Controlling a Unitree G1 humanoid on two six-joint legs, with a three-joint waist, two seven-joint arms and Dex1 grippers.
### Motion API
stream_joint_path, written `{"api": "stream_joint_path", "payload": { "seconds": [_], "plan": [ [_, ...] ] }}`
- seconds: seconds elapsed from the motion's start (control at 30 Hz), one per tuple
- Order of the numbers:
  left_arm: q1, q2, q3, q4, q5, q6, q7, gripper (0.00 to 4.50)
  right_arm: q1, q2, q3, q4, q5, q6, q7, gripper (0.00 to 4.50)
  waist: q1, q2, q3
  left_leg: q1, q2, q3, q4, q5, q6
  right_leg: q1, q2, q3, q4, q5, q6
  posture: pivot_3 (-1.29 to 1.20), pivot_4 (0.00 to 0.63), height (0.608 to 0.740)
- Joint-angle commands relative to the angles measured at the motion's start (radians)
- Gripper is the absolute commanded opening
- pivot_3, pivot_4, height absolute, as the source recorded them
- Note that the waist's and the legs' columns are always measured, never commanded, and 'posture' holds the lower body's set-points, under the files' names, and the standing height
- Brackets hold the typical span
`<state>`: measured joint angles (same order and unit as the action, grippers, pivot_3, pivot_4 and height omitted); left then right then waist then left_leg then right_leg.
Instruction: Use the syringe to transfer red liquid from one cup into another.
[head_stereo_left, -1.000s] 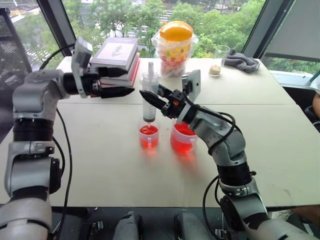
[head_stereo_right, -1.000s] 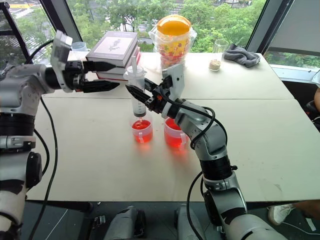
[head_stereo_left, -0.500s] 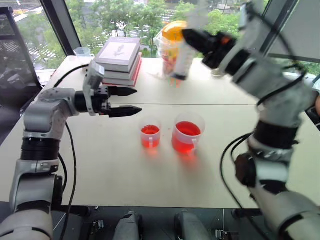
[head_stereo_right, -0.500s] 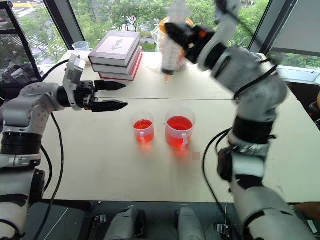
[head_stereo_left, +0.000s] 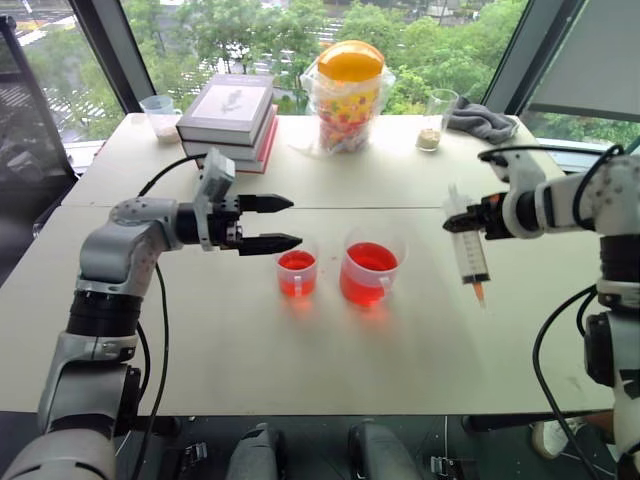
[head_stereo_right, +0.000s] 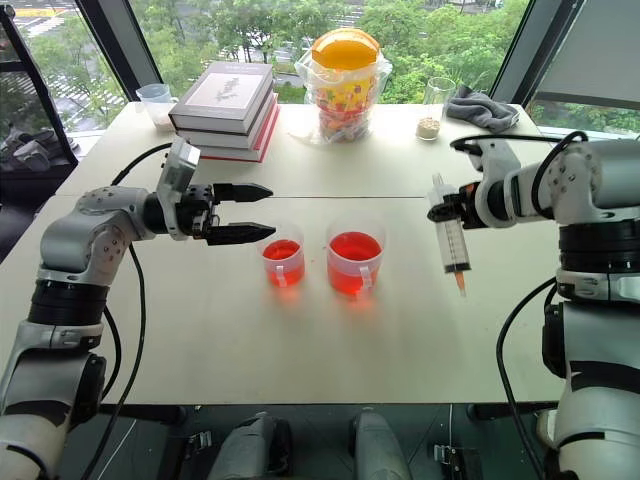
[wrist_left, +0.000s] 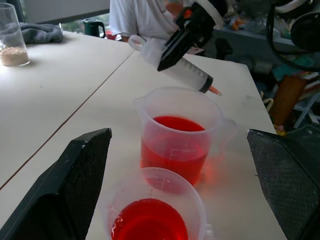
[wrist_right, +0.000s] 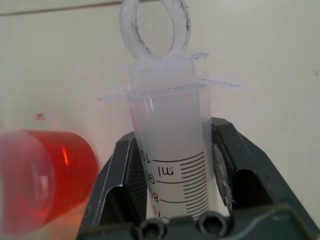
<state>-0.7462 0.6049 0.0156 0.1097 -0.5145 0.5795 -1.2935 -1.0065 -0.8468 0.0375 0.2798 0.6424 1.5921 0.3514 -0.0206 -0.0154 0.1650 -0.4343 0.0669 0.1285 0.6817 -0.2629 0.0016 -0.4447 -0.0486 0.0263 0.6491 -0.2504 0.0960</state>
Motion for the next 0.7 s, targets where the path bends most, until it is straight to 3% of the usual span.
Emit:
{"api": "stream_joint_path", "payload": {
  "seconds": [0.03,0.27,0.47,0.7],
  "plan": [
    [0.007,0.009,0.02,-0.062,-0.032,0.006,0.012,4.44,0.037,-0.011,0.027,0.082,-0.065,-0.08,0.054,1.47,0.002,0.0,0.0,0.0,0.0,0.0,0.0,0.0,0.0,0.0,0.0,0.0,0.0,0.0,0.0,0.0,0.15,0.74],
    [0.014,0.02,0.024,-0.097,-0.064,0.049,0.039,4.44,0.067,0.01,0.068,0.194,-0.153,-0.17,0.141,1.47,0.003,0.0,0.0,-0.001,0.0,-0.001,0.001,0.0,0.0,0.0,0.001,0.0,0.0,0.0,0.0,0.0,0.15,0.74],
    [0.012,0.025,0.005,-0.096,-0.07,0.064,0.03,4.5,0.084,-0.019,-0.004,0.09,-0.141,-0.116,0.175,4.37,0.003,0.0,0.0,-0.001,0.0,-0.001,0.001,0.0,0.0,0.0,0.0,0.0,0.0,0.0,0.0,0.0,0.15,0.74],
    [0.017,0.033,-0.003,-0.112,-0.075,0.075,0.036,4.5,0.299,-0.176,-0.227,-0.455,-0.029,-0.106,0.257,4.45,0.011,0.0,0.0,-0.002,0.0,-0.001,0.001,0.0,0.0,0.0,0.0,-0.001,-0.002,0.0,0.0,0.0,0.15,0.74]
  ]
}}
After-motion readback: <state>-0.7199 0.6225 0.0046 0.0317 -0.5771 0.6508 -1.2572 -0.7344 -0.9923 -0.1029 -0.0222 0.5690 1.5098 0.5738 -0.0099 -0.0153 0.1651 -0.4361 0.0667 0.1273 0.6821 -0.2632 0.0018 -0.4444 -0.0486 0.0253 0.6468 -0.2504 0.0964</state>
